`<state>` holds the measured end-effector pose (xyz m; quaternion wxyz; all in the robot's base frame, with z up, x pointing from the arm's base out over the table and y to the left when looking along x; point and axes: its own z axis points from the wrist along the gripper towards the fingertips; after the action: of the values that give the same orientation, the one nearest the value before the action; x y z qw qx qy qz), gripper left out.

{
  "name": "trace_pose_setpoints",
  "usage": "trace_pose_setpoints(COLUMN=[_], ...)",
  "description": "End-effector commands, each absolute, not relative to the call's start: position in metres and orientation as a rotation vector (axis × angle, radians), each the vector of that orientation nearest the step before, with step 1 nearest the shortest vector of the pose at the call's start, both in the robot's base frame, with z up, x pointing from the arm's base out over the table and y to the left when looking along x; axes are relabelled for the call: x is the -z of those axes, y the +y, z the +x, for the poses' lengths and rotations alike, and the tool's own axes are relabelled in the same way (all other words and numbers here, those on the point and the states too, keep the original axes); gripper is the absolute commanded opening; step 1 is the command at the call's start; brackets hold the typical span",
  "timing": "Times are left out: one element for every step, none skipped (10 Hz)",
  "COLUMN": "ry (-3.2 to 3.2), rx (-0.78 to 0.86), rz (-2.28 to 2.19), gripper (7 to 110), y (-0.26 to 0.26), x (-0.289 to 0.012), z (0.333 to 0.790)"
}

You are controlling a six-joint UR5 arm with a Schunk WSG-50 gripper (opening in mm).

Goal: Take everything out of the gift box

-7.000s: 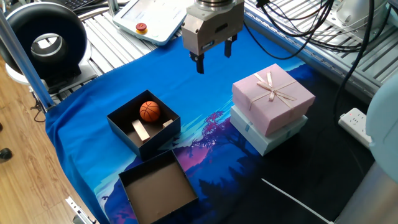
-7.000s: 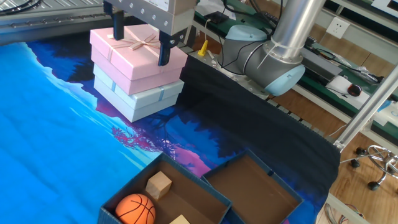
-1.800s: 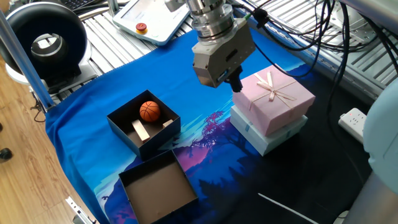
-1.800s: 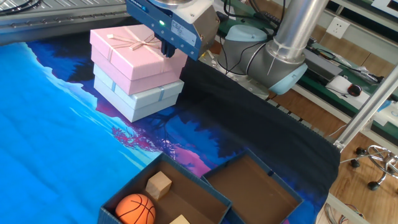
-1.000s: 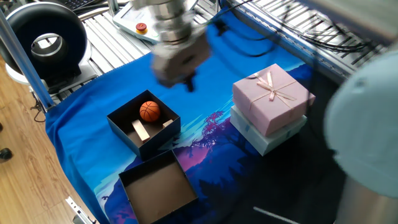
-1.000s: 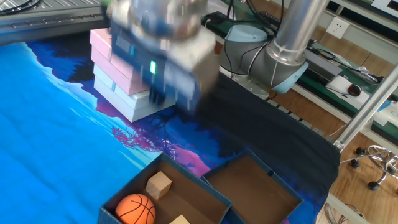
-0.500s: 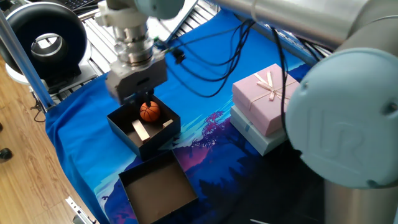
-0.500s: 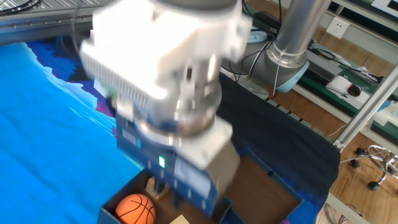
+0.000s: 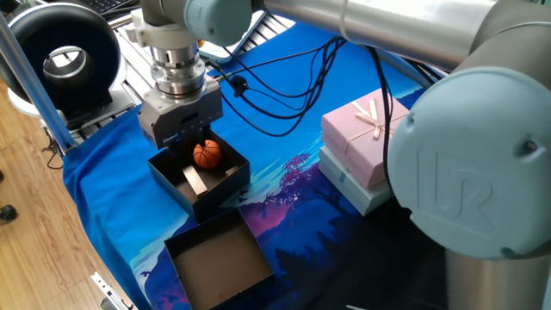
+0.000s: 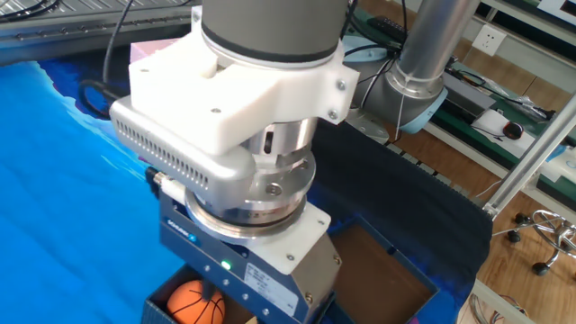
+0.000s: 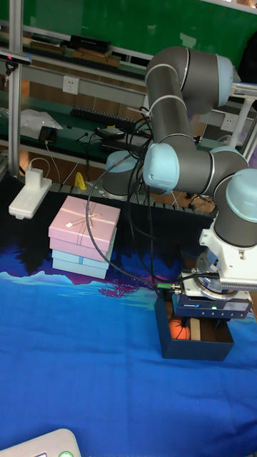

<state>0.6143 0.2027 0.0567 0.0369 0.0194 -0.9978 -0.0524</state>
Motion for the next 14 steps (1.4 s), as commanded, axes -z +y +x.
trace_pose_setpoints(ry=[-3.129, -3.133, -3.13, -3.132, -3.138, -3.131, -3.127, -3.124, -3.124, -3.124, -3.127, -3.134, -3.14, -3.141], rx=[0.141, 0.134, 0.112, 0.098, 0.093, 0.105, 0.11, 0.098, 0.096, 0.089, 0.086, 0.086, 0.081, 0.081], rz=[0.119, 0.112, 0.103, 0.114, 0.122, 0.119, 0.115, 0.107, 0.107, 0.1, 0.098, 0.095, 0.095, 0.098], gripper=[66, 66, 88, 88, 88, 88, 88, 88, 88, 88, 88, 88, 88, 88], y=[0.194, 0.194, 0.19, 0.185, 0.183, 0.185, 0.188, 0.188, 0.189, 0.189, 0.188, 0.189, 0.187, 0.185], x=[-0.057, -0.054, -0.053, -0.052, -0.051, -0.049, -0.047, -0.044, -0.042, -0.04, -0.039, -0.037, -0.032, -0.03], z=[0.631, 0.631, 0.629, 0.628, 0.626, 0.623, 0.62, 0.617, 0.615, 0.614, 0.614, 0.615, 0.618, 0.619])
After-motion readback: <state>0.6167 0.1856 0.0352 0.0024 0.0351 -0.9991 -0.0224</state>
